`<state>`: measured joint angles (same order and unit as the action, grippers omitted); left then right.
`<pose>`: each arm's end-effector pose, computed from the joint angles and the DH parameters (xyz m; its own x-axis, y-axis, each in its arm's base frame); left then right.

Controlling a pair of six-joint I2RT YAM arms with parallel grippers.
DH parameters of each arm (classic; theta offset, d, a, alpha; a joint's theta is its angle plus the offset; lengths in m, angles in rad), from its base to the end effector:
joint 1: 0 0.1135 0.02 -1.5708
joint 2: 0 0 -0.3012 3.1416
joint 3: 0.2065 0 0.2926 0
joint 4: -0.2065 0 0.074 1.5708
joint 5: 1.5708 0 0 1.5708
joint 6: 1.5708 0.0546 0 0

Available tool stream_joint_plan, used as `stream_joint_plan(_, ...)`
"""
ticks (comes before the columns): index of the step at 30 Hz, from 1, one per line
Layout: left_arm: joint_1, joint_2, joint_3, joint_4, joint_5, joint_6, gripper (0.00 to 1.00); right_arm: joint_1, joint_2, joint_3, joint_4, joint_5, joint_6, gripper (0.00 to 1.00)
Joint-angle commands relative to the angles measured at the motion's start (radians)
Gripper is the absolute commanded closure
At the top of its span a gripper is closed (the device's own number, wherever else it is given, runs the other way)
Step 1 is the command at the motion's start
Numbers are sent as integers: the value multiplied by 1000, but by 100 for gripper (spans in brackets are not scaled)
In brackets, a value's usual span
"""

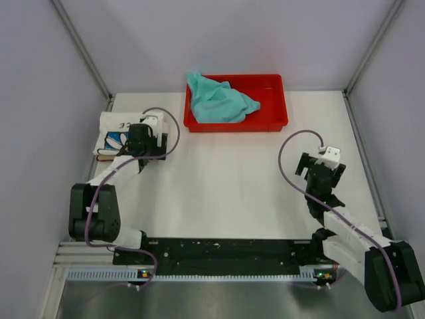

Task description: Fold and stack the t-shirts

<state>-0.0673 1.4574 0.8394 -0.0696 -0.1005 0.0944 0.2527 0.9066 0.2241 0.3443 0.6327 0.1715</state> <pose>0.3528 -0.0183 0.2143 -0.6314 0.1366 -0.7633 0.0493 0.9894 0.1362 0.2073 0.0202 0.1774 -0.2588 0.0753 -0.9630 0.3884 0.9209 -0.0323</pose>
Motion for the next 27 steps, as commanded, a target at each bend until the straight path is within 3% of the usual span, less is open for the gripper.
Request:
stream_joint_plan(1,27,-3,55,-25,47,-45,1,5,9,57,152,-98,10,1)
stream_joint_plan(3,40,4,79,-59,96,-45,1,3,6,116,154,-213,104,1)
stream_joint_plan(7,61,0,75,-105,295,34,1,2,156,297,276,-699,111,1)
stream_joint_plan(12,104,6,119,-202,291,110,1,7,645,954,-70,-1111,172,1)
stream_joint_plan(14,107,11,147,-240,243,125,1,16,841,1215,-259,-1111,218,5)
stream_joint_plan(16,119,11,170,-269,193,130,1,19,995,1410,-388,-960,290,7)
stream_joint_plan(20,181,-23,171,-271,260,130,1,55,1266,1667,-519,-691,267,10)
stream_joint_plan(24,187,-19,179,-288,265,142,1,97,1498,1934,-639,-725,188,10)
stream_joint_plan(27,190,-15,181,-291,274,136,1,128,1580,2012,-642,-780,155,11)
